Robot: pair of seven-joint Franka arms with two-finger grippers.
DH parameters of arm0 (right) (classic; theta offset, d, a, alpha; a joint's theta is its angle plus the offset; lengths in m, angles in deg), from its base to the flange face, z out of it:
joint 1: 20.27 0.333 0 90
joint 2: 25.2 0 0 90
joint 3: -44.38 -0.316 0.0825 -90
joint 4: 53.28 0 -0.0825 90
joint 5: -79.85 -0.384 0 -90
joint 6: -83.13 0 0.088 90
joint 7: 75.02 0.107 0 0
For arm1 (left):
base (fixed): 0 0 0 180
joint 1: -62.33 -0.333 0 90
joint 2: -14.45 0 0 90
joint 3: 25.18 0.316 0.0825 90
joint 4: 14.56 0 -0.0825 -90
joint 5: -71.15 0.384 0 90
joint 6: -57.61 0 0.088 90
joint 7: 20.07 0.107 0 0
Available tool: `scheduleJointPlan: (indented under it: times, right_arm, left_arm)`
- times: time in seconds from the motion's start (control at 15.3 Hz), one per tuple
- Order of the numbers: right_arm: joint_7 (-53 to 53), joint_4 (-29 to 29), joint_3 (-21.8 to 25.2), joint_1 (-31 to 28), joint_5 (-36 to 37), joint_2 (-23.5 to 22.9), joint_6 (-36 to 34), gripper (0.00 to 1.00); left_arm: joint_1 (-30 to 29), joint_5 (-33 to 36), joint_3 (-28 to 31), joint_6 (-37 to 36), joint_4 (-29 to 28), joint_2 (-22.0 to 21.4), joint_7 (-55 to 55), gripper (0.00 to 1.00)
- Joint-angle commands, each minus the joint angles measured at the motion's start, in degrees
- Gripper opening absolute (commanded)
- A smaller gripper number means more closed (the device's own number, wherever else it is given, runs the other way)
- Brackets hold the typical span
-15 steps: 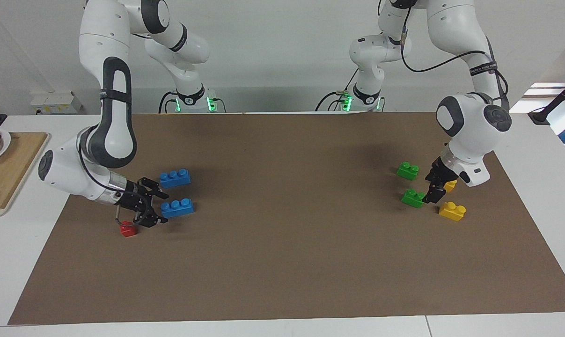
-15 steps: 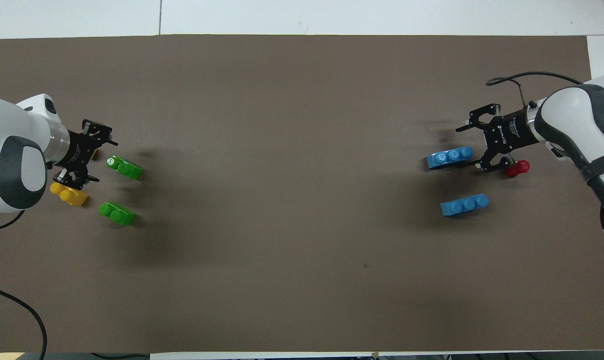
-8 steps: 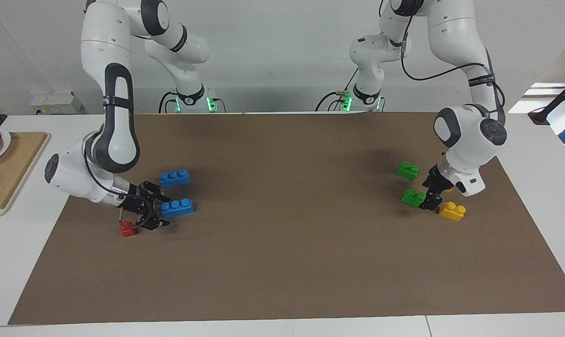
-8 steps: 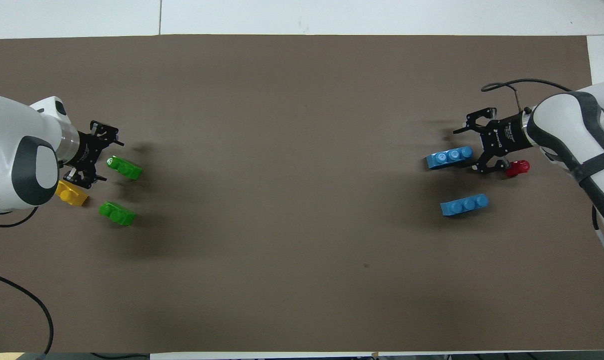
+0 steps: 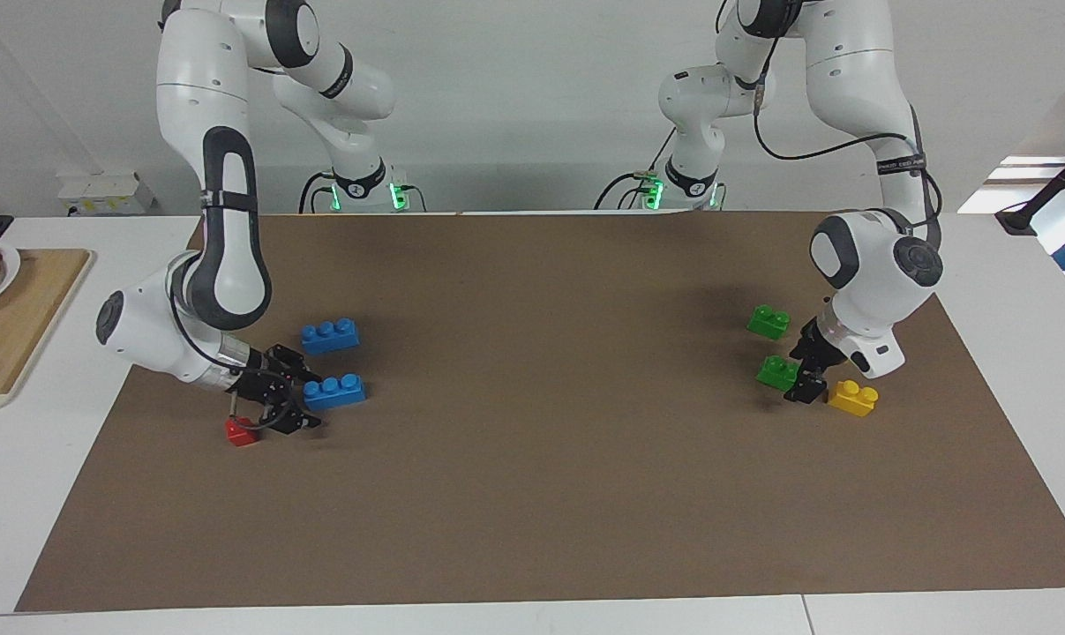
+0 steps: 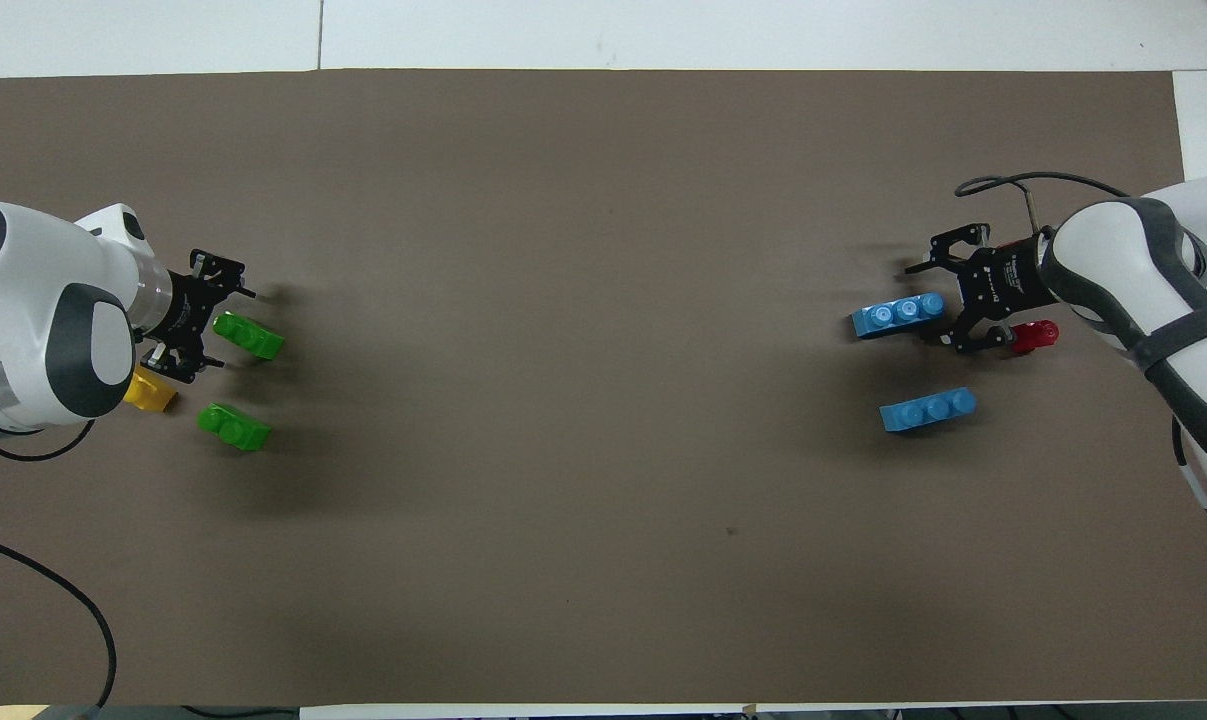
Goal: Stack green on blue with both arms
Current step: 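Close the left gripper on the green brick while the right gripper grasps the blue brick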
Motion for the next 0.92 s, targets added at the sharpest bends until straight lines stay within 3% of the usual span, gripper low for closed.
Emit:
scheduleJointPlan:
  times: [0.0, 0.13, 0.2, 0.26, 0.46, 0.66, 0.85]
  right_arm:
    - [-2.10, -1.17, -0.09, -0.16, -1.85, 0.69, 1.39, 0.68]
    - [-2.19, -0.99, -0.09, -0.25, -1.85, 0.69, 1.39, 0.33]
    - [-3.67, -0.90, -0.09, -0.08, -1.76, 0.69, 1.39, 0.12]
    - [-7.60, -0.99, -0.09, 0.10, -1.76, 0.69, 1.48, 0.00]
    - [-11.51, -0.47, -0.09, 0.45, -1.32, 0.77, 0.61, 0.00]
    - [-0.38, 4.96, -0.35, 1.68, -1.15, 1.21, -5.44, 0.00]
    - [9.53, 7.26, -0.61, 6.94, -1.93, 4.90, -7.22, 0.00]
  left_arm:
    - [0.17, -0.90, -0.04, 2.24, -1.82, -0.48, -0.84, 0.82]
    - [0.26, -0.82, -0.04, 2.59, -2.00, -0.48, -1.54, 0.55]
    - [0.26, -0.82, -0.04, 2.86, -2.00, -0.40, -1.54, 0.23]
    - [0.44, -0.82, -0.04, 2.86, -1.91, -0.39, -1.54, 0.04]
    - [0.88, -0.82, 0.05, 2.68, -1.48, -0.39, -1.02, 0.00]
    - [1.05, -0.73, 0.05, 1.81, -0.69, -0.74, -1.19, 0.00]
    - [1.05, -0.73, 0.05, -0.91, 0.46, -3.37, -1.71, 0.00]
